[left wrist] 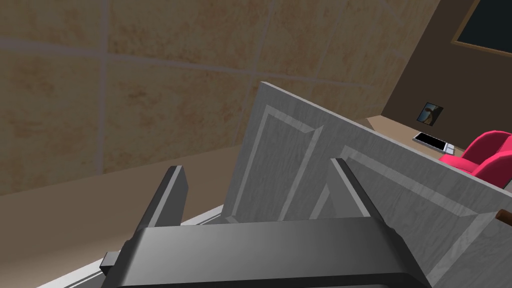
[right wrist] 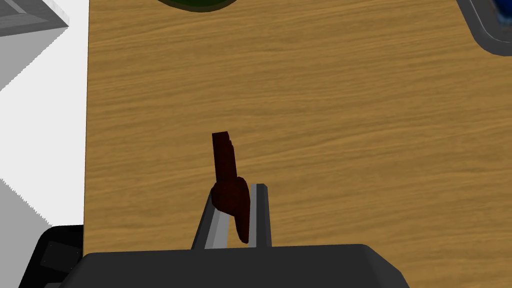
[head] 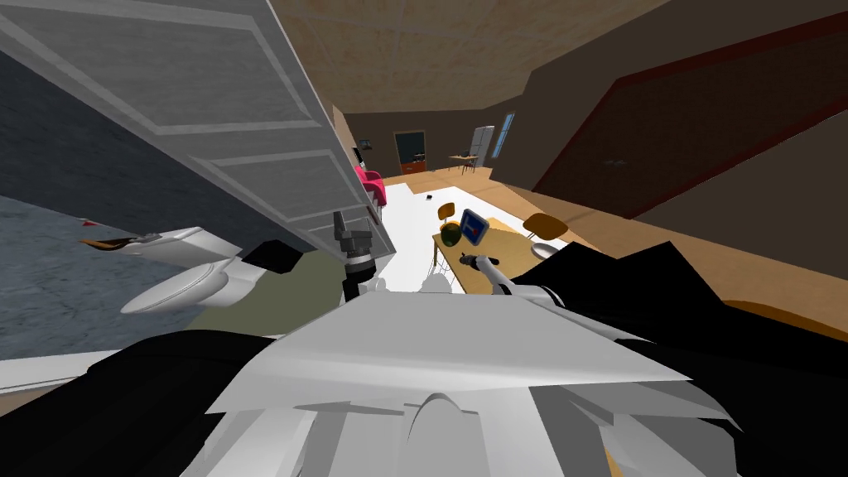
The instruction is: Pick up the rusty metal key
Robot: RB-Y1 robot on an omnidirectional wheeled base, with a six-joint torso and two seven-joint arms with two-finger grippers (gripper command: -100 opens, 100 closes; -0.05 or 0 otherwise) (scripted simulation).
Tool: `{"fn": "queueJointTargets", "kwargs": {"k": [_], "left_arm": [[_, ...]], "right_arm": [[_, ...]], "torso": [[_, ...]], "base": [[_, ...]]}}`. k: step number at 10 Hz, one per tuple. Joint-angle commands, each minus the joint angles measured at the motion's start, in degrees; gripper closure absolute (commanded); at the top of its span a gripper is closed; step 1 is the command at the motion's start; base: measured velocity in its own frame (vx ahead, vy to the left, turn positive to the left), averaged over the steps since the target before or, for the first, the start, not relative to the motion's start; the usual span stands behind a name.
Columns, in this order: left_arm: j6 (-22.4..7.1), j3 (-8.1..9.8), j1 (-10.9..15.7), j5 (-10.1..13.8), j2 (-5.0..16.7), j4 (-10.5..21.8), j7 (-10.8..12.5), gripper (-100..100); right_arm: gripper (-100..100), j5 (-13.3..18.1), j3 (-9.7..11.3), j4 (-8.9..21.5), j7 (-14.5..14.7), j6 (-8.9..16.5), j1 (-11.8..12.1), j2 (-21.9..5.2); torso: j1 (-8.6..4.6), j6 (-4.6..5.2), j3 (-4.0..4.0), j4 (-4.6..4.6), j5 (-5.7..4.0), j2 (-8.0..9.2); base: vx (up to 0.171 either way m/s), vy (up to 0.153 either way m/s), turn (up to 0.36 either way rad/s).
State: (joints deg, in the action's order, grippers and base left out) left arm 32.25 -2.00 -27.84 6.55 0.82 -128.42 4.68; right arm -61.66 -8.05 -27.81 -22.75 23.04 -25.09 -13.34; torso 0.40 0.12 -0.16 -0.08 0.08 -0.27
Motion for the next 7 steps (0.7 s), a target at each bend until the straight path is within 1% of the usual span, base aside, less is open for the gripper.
{"fn": "queueJointTargets", "kwargs": {"k": [1,2,3,4,5,6,7], "left_arm": [[0.0,0.0,0.0,0.0,0.0,0.0,0.0,0],[0.0,0.0,0.0,0.0,0.0,0.0,0.0,0],[0.0,0.0,0.0,0.0,0.0,0.0,0.0,0],[0.0,0.0,0.0,0.0,0.0,0.0,0.0,0],[0.0,0.0,0.0,0.0,0.0,0.0,0.0,0],[0.0,0.0,0.0,0.0,0.0,0.0,0.0,0],[0.0,0.0,0.0,0.0,0.0,0.0,0.0,0]], "right_arm": [[100,-1.1,-0.8,0.6,2.4,1.1,-0.1,-0.5],[100,-2.1,-2.0,0.4,4.0,3.2,0.2,-1.4],[100,-2.1,-2.0,0.4,5.0,3.2,0.2,-1.4],[100,-3.1,-3.2,0.2,6.7,5.3,0.6,-2.3],[100,-3.1,-3.2,0.2,7.6,5.3,0.6,-2.3],[100,-4.0,-4.4,0.0,9.6,7.4,1.0,-3.2],[100,-4.0,-4.4,0.0,10.2,7.4,1.0,-3.2]], "torso": [[0.0,0.0,0.0,0.0,0.0,0.0],[-0.09,-0.03,0.02,0.01,-0.03,0.04],[-0.13,0.03,0.01,0.01,-0.02,0.01],[-0.17,-0.02,0.02,0.0,-0.04,0.04],[-0.15,0.04,0.02,0.0,-0.02,0.04],[-0.13,-0.04,0.02,0.01,-0.04,0.03],[-0.07,0.0,-0.01,0.01,0.0,-0.04]], "base": [[0.032,0.078,-0.079],[0.043,0.078,-0.123],[0.035,0.066,-0.094],[0.035,0.079,-0.153],[0.034,0.078,-0.085],[0.06,0.095,-0.109],[0.047,0.079,-0.081]]}}
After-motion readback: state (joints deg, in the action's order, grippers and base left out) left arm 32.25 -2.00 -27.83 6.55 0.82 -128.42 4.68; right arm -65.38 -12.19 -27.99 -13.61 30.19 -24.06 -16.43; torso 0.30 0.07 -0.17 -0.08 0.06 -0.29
